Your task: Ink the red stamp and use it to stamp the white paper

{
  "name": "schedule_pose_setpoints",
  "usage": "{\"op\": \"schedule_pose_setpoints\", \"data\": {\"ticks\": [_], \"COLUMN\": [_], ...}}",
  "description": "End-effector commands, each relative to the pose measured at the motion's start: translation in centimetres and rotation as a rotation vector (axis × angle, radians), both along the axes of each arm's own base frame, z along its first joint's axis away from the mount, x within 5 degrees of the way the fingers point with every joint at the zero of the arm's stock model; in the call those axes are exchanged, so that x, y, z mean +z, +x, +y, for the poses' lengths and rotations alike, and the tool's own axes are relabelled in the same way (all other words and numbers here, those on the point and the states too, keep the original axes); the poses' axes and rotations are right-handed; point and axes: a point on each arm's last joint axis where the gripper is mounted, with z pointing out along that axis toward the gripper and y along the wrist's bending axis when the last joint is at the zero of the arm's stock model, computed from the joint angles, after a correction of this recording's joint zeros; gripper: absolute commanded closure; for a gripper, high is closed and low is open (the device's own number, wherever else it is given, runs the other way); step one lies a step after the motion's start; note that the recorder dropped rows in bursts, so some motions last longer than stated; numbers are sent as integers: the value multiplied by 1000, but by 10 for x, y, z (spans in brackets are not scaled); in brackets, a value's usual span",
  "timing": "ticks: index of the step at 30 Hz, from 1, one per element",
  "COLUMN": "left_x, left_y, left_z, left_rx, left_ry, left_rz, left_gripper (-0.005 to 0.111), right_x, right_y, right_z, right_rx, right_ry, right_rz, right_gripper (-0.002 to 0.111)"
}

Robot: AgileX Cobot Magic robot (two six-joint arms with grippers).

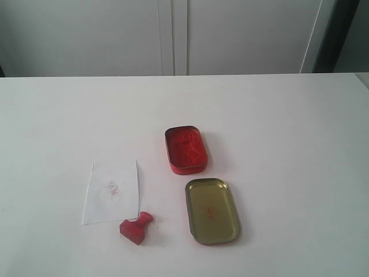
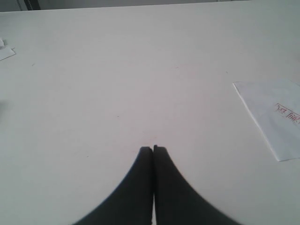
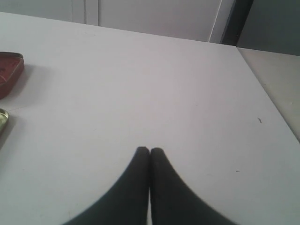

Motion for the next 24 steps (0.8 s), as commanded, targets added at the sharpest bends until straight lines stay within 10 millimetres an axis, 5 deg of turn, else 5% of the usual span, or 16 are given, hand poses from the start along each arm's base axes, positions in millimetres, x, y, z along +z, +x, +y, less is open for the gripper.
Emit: {"op": "schedule_pose_setpoints", "data": {"ticks": [1, 24], "left_x": [-1, -1], "left_y": [0, 0], "left_z": [0, 0], "left_rx": [2, 2], "left_ry": [-4, -4], "left_rz": [-5, -5], "left_gripper": [107, 107], "right_x": [0, 0], "right_y": [0, 0], "right_z": [0, 2], "right_rx": [3, 9], "right_ry": [-17, 60], "right_rz": [-16, -11], "right_gripper": [108, 108]}}
